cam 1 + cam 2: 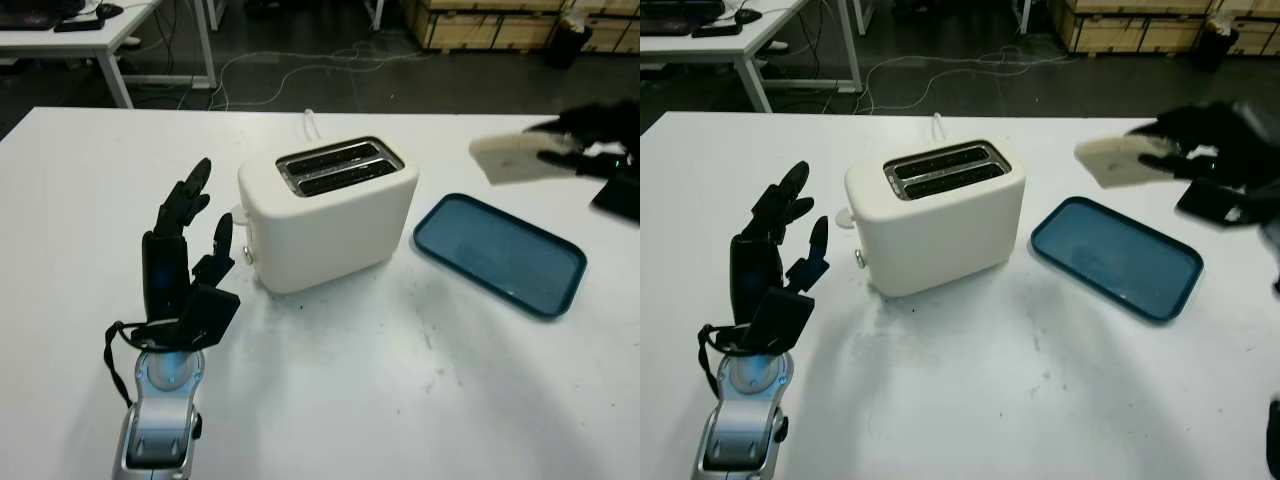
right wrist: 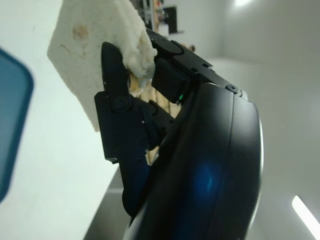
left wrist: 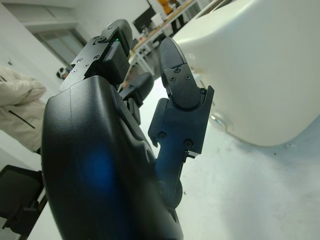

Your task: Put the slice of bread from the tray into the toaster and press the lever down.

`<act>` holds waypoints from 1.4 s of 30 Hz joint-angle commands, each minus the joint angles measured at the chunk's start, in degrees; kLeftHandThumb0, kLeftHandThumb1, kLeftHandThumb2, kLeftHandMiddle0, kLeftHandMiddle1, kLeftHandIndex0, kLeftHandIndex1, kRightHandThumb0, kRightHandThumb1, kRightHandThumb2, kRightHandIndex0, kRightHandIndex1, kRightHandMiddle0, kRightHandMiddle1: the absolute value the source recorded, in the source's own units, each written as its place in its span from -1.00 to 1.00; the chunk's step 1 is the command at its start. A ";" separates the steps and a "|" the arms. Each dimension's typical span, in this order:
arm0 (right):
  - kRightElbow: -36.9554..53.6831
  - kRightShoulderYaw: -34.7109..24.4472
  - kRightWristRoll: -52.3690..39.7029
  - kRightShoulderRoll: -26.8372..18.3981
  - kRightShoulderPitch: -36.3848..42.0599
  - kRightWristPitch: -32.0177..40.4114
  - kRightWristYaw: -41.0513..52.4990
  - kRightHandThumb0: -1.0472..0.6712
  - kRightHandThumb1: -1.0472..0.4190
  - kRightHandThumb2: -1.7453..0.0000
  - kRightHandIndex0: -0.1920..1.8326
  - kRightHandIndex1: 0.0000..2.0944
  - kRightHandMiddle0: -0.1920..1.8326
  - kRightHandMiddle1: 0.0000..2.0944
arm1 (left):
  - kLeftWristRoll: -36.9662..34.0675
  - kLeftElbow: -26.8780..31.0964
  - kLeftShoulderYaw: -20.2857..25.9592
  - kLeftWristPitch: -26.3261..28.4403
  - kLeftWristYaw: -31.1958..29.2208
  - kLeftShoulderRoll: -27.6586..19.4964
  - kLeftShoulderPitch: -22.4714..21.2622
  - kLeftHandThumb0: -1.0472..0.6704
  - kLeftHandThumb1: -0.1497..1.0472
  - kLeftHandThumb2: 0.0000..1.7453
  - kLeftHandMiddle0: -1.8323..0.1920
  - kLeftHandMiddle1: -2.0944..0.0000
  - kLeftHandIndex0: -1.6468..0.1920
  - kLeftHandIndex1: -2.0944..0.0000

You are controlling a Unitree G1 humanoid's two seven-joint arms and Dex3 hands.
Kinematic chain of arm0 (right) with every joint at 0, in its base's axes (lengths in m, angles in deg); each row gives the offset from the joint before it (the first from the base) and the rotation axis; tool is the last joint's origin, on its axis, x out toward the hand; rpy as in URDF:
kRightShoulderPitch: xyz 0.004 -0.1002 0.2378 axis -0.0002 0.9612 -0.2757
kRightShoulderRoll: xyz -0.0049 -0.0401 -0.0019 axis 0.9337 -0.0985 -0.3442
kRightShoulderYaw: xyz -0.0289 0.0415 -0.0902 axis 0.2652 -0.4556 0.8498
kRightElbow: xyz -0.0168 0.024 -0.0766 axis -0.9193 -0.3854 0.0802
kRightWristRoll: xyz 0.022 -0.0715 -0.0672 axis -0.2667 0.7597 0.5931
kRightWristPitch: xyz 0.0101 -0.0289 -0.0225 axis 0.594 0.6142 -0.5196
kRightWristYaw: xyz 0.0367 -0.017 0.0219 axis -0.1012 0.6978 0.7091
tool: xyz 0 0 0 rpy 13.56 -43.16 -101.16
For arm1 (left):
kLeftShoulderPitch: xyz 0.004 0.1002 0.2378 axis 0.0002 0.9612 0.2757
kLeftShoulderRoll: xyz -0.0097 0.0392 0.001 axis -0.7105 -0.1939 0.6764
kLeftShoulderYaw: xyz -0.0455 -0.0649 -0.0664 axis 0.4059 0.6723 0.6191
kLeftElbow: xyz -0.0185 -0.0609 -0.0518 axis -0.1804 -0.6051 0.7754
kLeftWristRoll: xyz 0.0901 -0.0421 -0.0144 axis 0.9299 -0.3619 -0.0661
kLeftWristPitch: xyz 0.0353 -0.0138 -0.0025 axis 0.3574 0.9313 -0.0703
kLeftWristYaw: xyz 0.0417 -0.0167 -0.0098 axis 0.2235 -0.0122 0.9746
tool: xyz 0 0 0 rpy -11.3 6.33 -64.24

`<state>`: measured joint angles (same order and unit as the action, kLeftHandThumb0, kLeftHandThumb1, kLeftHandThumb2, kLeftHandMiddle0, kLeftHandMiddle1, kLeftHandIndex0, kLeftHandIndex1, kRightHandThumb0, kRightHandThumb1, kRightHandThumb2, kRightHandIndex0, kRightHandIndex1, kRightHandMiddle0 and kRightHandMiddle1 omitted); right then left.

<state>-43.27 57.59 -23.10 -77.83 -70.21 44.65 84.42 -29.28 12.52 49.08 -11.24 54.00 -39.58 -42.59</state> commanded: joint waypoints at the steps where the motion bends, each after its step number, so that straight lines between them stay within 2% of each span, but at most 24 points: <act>1: -1.74 0.30 -1.32 -0.20 -6.49 -0.25 3.66 -0.13 -0.83 0.92 0.43 -0.90 0.31 -0.99 | 0.70 0.17 0.17 -0.20 0.20 -0.26 -0.20 -0.20 0.79 -0.40 0.73 0.09 0.35 0.96; 6: -7.53 0.25 -5.38 3.35 -19.48 2.25 14.99 -0.18 -0.83 0.94 0.48 -0.93 0.34 -0.98 | 0.70 0.37 0.22 0.18 -0.04 -0.48 -0.28 -0.20 0.79 -0.40 0.73 0.09 0.34 0.96; 10: -11.53 2.93 -2.47 6.61 -27.67 3.94 15.94 -0.23 -0.82 0.97 0.53 -0.93 0.38 -0.97 | 0.72 0.33 0.31 0.01 -0.06 -0.70 -0.33 -0.20 0.79 -0.40 0.72 0.10 0.34 0.96; 15: -13.65 6.75 0.97 11.87 -34.02 6.35 15.78 -0.15 -0.79 1.00 0.56 -0.94 0.41 -0.97 | 0.47 0.47 0.54 0.05 -0.11 -0.90 -0.36 -0.21 0.79 -0.40 0.72 0.09 0.34 0.96; 17: -14.48 8.06 2.16 13.79 -35.40 6.02 15.84 -0.13 -0.80 1.00 0.58 -0.94 0.43 -0.97 | 0.83 0.59 0.56 0.23 0.04 -0.96 -0.32 -0.21 0.79 -0.40 0.72 0.09 0.34 0.96; 24: -18.49 10.75 3.98 19.84 -38.14 5.32 17.18 -0.40 -0.82 0.98 0.63 -0.93 0.47 -0.97 | 0.43 0.00 0.57 -0.78 0.20 -0.92 -0.32 -0.20 0.79 -0.40 0.72 0.09 0.34 0.96; 29: -18.50 12.88 6.20 23.15 -38.75 7.21 16.34 -0.40 -0.81 0.99 0.68 -0.90 0.51 -0.95 | 0.97 0.53 0.35 -0.01 0.19 -0.84 -0.14 -0.19 0.79 -0.40 0.72 0.09 0.33 0.96; 34: -17.46 15.57 9.03 25.34 -38.91 8.58 16.85 -0.30 -0.82 0.99 0.64 -0.89 0.48 -0.97 | 0.96 0.26 0.36 -0.55 0.50 -0.78 -0.03 -0.19 0.79 -0.40 0.71 0.10 0.33 0.96; 42: -17.02 19.06 12.18 25.86 -38.92 6.60 18.12 -0.32 -0.82 1.00 0.61 -0.87 0.48 -0.98 | 0.79 0.34 0.24 -0.15 0.35 -0.70 -0.02 -0.20 0.79 -0.39 0.71 0.11 0.34 0.97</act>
<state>-60.87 76.38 -11.15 -52.04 -107.91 52.20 102.07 -29.27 12.65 49.53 -11.24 54.23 -40.26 -42.60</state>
